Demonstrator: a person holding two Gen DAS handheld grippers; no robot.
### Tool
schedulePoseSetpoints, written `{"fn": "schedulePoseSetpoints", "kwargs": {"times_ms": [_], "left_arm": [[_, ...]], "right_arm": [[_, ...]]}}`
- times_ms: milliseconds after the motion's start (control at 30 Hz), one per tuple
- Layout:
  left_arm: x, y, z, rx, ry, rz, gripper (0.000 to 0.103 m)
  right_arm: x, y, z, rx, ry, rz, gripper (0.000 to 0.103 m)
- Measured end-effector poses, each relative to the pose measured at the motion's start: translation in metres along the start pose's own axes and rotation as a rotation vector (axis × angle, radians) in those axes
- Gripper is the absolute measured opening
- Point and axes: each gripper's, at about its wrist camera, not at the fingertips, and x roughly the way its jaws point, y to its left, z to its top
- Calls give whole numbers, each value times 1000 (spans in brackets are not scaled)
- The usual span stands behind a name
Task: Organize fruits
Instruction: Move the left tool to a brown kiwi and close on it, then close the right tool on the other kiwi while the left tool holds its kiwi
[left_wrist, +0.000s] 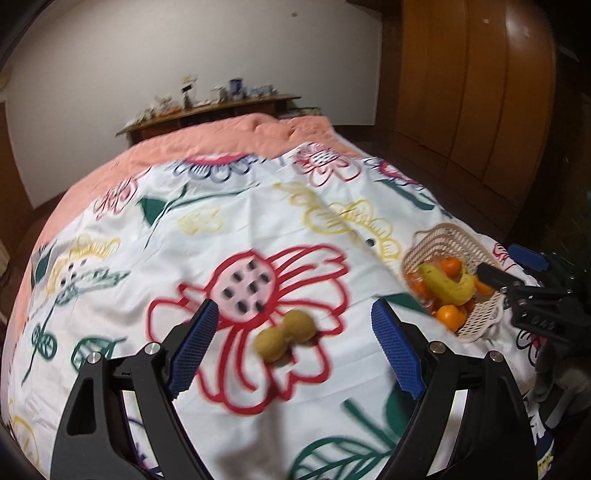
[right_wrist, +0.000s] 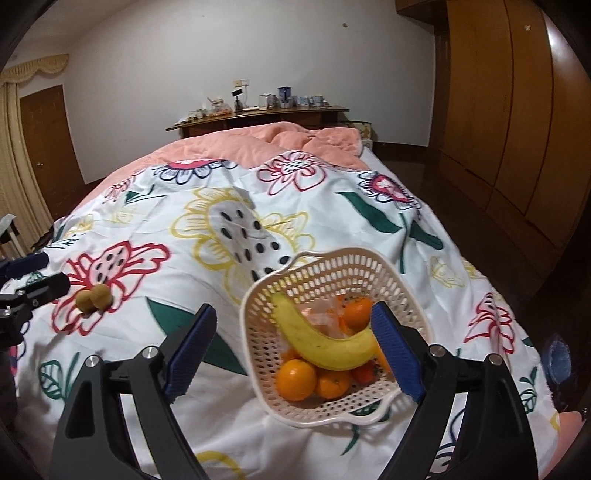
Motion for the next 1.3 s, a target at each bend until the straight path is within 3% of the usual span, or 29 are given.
{"fn": "schedulePoseSetpoints", "kwargs": {"times_ms": [133,300,533,633,767,867,933,1033,1100,1300], "left_arm": [[0,21,-9,-33,19,24,86],[3,29,-18,-4,34,26,86],[17,28,-20,46,89,-54,62],[26,28,-19,68,128,-105,61],[34,24,-16,130,136,-103,60],[42,23,-12,162,153,-115,54],[48,24,-12,167,169,-136,41],[54,26,-12,169,188,-182,31],[55,26,-13,175,194,-208,28],[51,25,-15,176,179,-189,26]], "right_arm": [[-1,9,1,-12,6,32,85],[0,17,1,-15,18,75,85],[1,21,1,-14,31,97,85],[2,21,0,-10,35,100,85],[3,20,0,-5,40,101,85],[3,20,0,-6,43,103,85],[4,20,0,-6,44,103,85],[5,20,0,-7,46,103,85],[5,20,0,-6,46,103,85],[4,25,2,-12,44,113,85]]}}
